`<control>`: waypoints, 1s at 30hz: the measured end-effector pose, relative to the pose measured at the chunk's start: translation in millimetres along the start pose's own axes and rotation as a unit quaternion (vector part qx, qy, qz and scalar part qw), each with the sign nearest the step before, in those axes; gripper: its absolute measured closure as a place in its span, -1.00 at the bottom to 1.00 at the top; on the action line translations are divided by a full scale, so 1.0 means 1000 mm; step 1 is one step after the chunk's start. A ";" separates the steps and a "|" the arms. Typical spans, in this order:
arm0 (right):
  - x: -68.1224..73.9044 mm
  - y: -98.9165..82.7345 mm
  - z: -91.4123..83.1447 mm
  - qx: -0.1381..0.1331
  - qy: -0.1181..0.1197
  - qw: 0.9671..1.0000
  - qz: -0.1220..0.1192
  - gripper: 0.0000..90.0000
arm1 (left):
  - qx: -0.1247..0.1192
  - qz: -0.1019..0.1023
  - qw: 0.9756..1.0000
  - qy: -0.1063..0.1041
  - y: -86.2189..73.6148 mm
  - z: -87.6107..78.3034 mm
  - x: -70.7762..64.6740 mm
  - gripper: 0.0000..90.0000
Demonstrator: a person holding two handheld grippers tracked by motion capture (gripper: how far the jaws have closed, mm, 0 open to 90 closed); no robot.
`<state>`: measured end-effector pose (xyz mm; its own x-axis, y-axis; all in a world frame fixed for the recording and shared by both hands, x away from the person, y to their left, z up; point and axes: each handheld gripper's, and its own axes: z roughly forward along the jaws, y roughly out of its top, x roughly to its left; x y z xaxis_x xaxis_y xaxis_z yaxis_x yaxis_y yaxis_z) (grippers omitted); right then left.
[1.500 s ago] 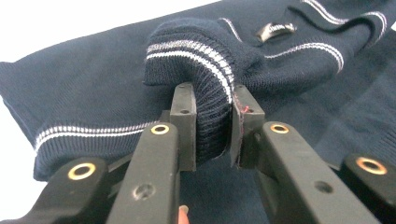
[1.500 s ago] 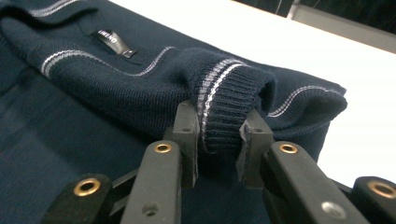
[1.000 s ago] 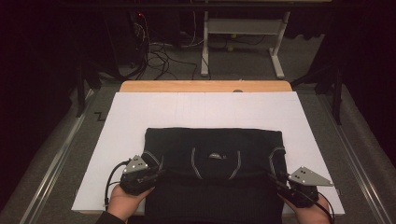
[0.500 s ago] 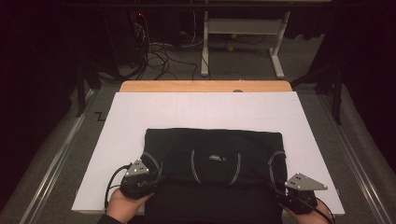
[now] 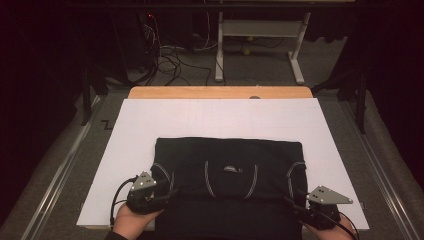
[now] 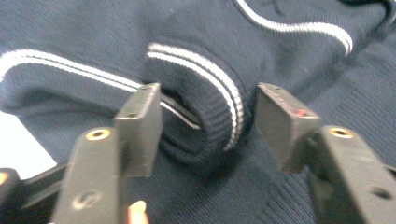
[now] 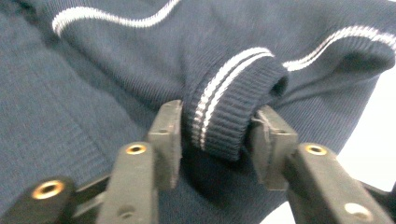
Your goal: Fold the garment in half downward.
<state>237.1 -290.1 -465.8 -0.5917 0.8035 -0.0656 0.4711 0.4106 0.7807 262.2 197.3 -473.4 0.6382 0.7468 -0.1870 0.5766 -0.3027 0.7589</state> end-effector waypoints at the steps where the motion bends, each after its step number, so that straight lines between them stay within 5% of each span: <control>1: 0.000 0.001 -0.001 -0.011 0.002 1.000 0.005 0.11 | -0.005 -0.001 1.000 0.001 0.001 -0.001 0.001 -0.23; 10: -0.010 0.012 -0.005 -0.066 -0.004 0.997 0.043 -0.17 | -0.046 0.005 0.999 0.013 0.017 -0.004 0.008 -0.34; 14: -0.011 0.024 0.004 -0.064 -0.002 0.997 0.040 -0.20 | -0.045 -0.005 0.999 -0.023 0.034 0.003 0.014 -0.39; 16: -0.012 0.032 0.011 -0.058 -0.001 0.998 0.036 -0.22 | -0.043 0.005 0.999 -0.018 0.040 0.009 0.012 -0.44; 20: -0.013 0.048 0.028 -0.048 0.004 0.998 0.028 -0.25 | -0.023 0.024 0.999 -0.012 0.056 0.025 0.004 -0.53; 23: -0.013 0.060 0.041 -0.043 0.010 0.999 0.026 -0.29 | -0.010 0.018 1.000 0.001 0.066 0.038 0.000 -0.77; 26: -0.014 0.070 0.053 -0.030 0.027 0.999 0.030 -0.34 | 0.014 0.040 0.998 0.035 0.071 0.051 -0.008 -0.83; 30: -0.013 0.071 0.062 -0.017 0.032 0.999 0.029 -0.41 | 0.060 0.022 0.998 0.024 0.071 0.062 -0.004 -0.81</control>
<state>318.8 -245.0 -448.3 -0.6054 0.7957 0.0190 0.4834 0.3486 0.8030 332.1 135.8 -457.6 0.6406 0.7581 -0.1222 0.6072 -0.4027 0.6849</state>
